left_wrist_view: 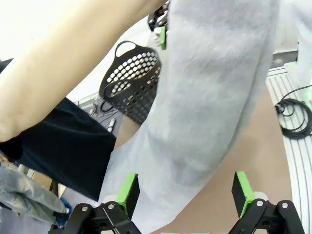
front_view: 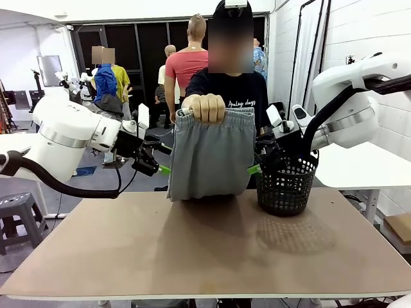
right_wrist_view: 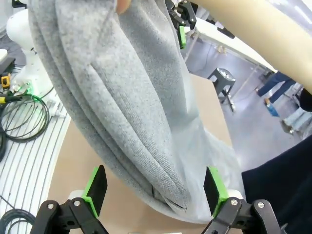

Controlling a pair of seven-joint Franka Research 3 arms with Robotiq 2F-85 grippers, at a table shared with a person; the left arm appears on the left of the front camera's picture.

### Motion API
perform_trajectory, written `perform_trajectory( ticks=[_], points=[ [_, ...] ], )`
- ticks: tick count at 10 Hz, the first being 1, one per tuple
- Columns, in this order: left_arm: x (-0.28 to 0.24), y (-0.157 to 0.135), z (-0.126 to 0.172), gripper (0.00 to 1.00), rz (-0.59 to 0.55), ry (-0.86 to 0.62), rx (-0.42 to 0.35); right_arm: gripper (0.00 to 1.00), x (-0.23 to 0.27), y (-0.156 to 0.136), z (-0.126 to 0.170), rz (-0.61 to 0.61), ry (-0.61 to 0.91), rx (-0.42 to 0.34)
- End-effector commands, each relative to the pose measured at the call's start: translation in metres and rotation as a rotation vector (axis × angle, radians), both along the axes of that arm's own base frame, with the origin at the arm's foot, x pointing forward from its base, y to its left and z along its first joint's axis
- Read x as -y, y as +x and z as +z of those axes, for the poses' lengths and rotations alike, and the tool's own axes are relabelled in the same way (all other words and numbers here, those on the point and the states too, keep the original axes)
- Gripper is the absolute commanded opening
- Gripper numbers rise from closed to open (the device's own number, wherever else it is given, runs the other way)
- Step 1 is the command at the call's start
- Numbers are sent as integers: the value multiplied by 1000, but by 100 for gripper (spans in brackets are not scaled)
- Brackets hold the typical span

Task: Fold the training pants.
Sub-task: Grab both ends of the Training pants handed by a person.

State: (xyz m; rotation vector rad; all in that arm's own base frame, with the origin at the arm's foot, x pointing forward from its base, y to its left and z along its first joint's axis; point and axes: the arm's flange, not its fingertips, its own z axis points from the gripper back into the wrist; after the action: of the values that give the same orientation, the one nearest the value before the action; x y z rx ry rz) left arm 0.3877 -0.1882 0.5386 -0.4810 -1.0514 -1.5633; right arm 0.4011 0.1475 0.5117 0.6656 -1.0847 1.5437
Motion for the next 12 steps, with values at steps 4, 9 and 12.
perform_trajectory(
  ticks=[4,9,12],
  points=[
    [8,-7,5,100,-33,-39,-20,100,-1,-4,-2,-57,-61,-14],
    [20,-12,5,100,-57,-163,-25,100,-5,-3,-3,27,157,17],
    [41,-8,-5,100,-101,-246,-45,100,-16,-7,-16,76,242,-21]
  ],
)
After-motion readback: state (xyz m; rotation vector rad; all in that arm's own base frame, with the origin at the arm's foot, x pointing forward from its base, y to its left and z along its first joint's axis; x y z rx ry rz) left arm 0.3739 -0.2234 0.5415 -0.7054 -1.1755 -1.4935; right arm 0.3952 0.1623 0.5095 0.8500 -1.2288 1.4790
